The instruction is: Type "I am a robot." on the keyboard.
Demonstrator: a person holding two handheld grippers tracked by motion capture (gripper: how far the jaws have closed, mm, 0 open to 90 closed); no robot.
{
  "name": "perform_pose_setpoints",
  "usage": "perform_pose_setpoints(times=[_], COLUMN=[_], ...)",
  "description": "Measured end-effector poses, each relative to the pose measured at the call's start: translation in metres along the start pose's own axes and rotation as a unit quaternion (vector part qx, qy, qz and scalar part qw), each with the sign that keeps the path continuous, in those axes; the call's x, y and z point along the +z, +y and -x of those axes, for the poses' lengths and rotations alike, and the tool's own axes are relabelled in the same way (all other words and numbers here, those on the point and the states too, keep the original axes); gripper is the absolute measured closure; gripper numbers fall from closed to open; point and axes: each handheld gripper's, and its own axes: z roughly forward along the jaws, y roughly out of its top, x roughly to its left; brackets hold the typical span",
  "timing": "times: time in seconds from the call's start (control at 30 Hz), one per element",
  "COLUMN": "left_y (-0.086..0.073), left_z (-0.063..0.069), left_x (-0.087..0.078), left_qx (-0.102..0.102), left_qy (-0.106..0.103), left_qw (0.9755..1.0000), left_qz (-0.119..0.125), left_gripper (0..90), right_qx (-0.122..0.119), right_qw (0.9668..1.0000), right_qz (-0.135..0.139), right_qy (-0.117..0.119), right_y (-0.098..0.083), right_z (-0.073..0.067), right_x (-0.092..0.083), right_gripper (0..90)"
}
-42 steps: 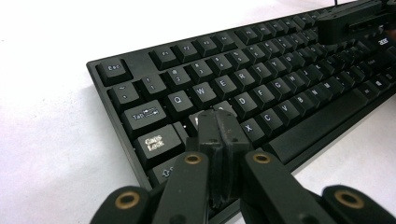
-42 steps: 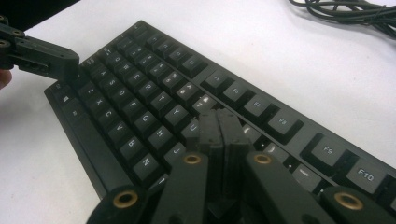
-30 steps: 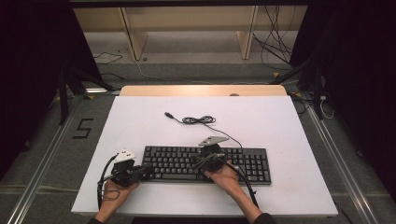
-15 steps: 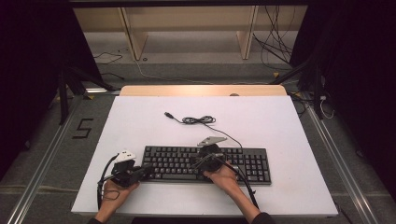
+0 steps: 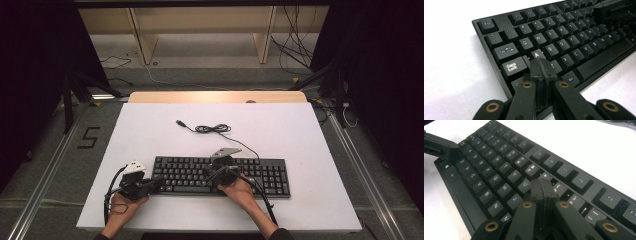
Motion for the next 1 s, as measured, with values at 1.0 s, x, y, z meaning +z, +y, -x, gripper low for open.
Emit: perform_pose_setpoints(times=[1.0], left_y=[0.003], left_z=[0.006], left_x=[-0.011], left_qx=[0.01], left_qy=[-0.033], left_qw=[0.9975], left_qz=[0.061], left_gripper=[61.6], right_qx=[0.012], right_qw=[0.9985], right_qz=[0.039], right_qy=[0.036], right_y=[0.004], right_z=[-0.002], right_x=[-0.024], right_gripper=[63.0])
